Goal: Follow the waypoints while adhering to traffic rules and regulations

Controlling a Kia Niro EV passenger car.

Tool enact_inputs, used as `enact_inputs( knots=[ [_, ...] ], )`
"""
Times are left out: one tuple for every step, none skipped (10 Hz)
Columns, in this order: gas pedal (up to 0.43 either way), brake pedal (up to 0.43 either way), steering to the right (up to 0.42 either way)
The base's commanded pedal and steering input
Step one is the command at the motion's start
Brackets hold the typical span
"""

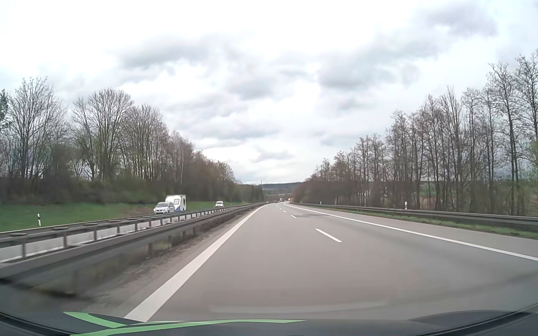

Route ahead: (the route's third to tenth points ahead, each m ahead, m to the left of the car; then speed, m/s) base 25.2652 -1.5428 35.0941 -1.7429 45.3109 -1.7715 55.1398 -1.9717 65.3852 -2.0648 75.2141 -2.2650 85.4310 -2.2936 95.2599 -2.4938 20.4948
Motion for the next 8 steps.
enact_inputs(
  knots=[
    [0.130, 0.000, 0.000],
    [0.130, 0.000, 0.000],
    [0.130, 0.000, 0.000],
    [0.130, 0.000, 0.000],
    [0.130, 0.000, 0.000],
    [0.130, 0.000, 0.000],
    [0.130, 0.000, 0.000],
    [0.130, 0.000, 0.000]
  ],
)
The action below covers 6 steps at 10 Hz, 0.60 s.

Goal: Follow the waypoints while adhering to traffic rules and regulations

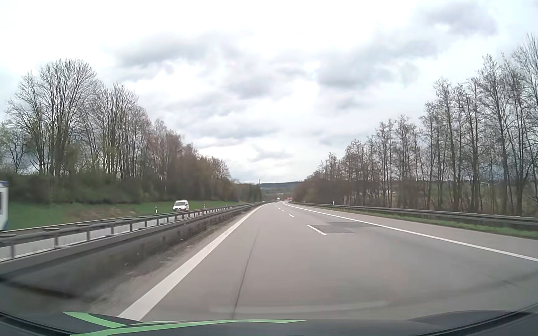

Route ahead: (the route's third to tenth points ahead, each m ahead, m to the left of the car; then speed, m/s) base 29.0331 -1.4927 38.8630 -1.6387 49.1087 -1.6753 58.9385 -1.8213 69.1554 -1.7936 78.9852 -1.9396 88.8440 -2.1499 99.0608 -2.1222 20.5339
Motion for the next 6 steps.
enact_inputs(
  knots=[
    [0.130, 0.000, -0.001],
    [0.130, 0.000, -0.001],
    [0.130, 0.000, -0.001],
    [0.130, 0.000, -0.001],
    [0.130, 0.000, -0.001],
    [0.130, 0.000, -0.001]
  ],
)
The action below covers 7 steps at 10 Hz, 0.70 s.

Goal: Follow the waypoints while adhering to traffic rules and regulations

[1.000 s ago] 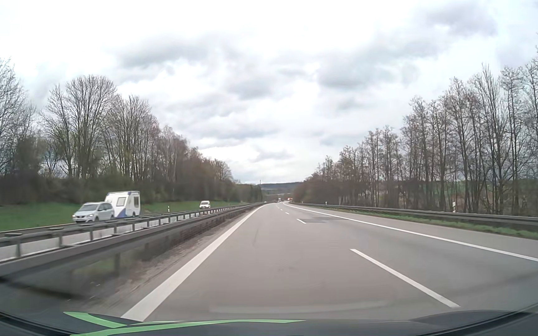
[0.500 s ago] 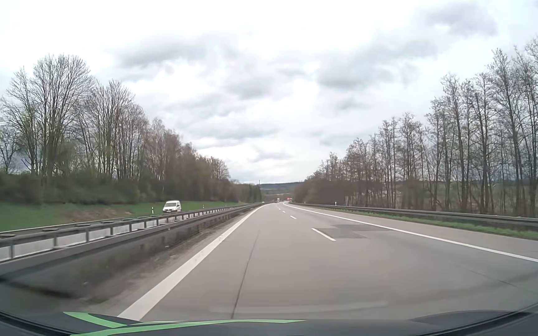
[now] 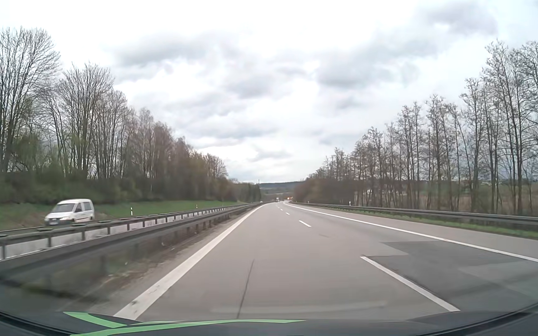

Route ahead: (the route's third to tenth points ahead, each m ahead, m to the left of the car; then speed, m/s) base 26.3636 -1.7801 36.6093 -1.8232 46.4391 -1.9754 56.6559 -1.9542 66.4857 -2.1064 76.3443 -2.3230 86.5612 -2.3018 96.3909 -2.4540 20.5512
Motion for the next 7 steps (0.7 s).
enact_inputs(
  knots=[
    [0.130, 0.000, -0.001],
    [0.130, 0.000, -0.001],
    [0.130, 0.000, -0.001],
    [0.130, 0.000, -0.001],
    [0.130, 0.000, -0.001],
    [0.130, 0.000, -0.001],
    [0.130, 0.000, -0.001]
  ],
)
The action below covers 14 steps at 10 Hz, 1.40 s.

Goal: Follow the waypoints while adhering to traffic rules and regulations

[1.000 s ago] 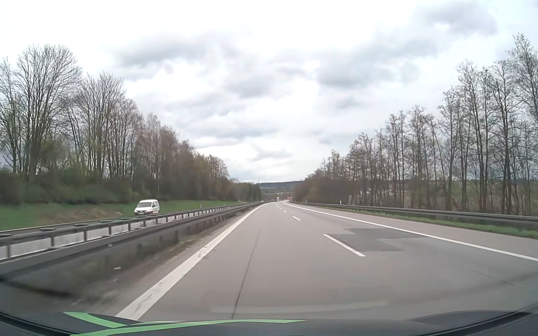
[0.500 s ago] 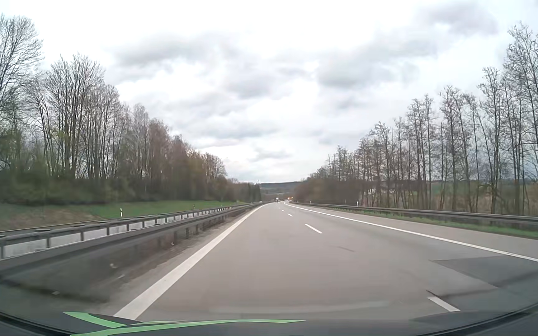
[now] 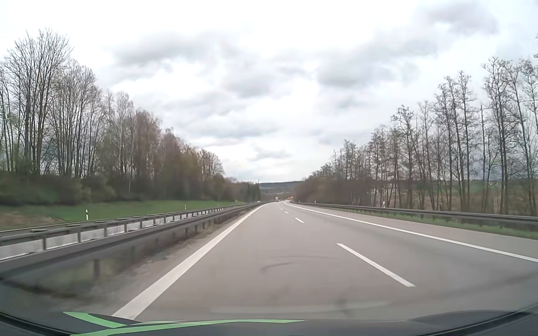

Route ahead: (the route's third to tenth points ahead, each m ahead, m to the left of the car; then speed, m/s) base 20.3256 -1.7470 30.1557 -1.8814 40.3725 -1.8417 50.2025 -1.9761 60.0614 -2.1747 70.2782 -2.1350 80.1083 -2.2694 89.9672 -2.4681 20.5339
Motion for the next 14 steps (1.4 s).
enact_inputs(
  knots=[
    [0.130, 0.000, -0.001],
    [0.130, 0.000, -0.001],
    [0.130, 0.000, -0.001],
    [0.130, 0.000, -0.001],
    [0.130, 0.000, -0.001],
    [0.130, 0.000, -0.001],
    [0.130, 0.000, -0.001],
    [0.130, 0.000, -0.001],
    [0.130, 0.000, -0.001],
    [0.130, 0.000, -0.001],
    [0.130, 0.000, -0.001],
    [0.130, 0.000, -0.001],
    [0.130, 0.000, -0.001],
    [0.130, 0.000, -0.001]
  ],
)
